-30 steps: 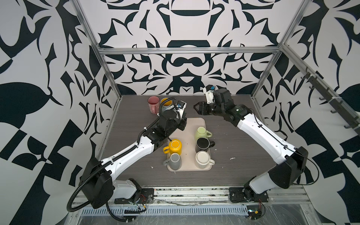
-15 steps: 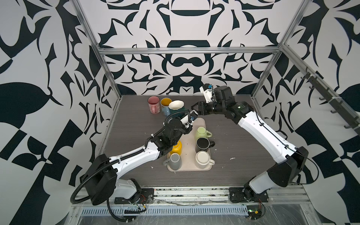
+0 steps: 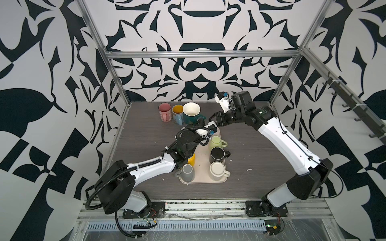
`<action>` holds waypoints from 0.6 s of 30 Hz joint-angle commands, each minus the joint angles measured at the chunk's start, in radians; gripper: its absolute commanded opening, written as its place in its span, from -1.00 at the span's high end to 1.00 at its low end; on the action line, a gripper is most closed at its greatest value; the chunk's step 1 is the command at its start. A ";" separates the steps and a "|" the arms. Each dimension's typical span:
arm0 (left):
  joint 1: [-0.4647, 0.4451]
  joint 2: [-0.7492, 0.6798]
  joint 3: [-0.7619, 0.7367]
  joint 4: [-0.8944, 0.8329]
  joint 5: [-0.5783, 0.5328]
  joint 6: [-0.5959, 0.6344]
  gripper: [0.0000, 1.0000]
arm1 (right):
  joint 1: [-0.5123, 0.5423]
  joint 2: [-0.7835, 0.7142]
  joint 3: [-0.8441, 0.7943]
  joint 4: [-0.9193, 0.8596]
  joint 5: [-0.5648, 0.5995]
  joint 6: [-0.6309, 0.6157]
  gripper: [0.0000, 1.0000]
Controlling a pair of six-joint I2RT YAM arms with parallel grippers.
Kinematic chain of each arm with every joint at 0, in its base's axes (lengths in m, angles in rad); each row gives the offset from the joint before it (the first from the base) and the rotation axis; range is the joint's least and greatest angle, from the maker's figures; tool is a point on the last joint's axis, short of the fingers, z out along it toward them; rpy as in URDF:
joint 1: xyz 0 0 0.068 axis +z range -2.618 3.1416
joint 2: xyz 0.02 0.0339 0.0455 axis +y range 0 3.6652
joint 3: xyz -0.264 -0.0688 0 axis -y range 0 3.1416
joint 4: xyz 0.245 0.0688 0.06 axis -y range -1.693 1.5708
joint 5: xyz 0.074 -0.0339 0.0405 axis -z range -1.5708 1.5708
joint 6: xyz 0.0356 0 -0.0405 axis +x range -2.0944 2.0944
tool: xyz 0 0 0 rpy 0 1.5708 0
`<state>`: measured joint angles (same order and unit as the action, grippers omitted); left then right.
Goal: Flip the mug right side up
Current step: 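Hold the green mug upright with the left gripper while the right gripper approaches its rim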
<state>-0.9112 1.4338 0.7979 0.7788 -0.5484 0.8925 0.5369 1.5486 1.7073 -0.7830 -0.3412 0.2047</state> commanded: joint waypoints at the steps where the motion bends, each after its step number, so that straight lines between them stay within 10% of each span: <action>1: -0.012 0.014 -0.050 0.143 0.058 0.138 1.00 | 0.009 -0.012 0.088 -0.032 0.008 -0.058 -0.12; 18: -0.012 -0.001 -0.069 0.142 0.126 0.181 1.00 | -0.002 0.056 0.150 -0.135 -0.094 -0.085 -0.07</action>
<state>-0.9215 1.4506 0.7055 0.7918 -0.4469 1.0298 0.5362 1.5936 1.8278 -0.8909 -0.3748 0.1375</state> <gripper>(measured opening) 0.104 0.537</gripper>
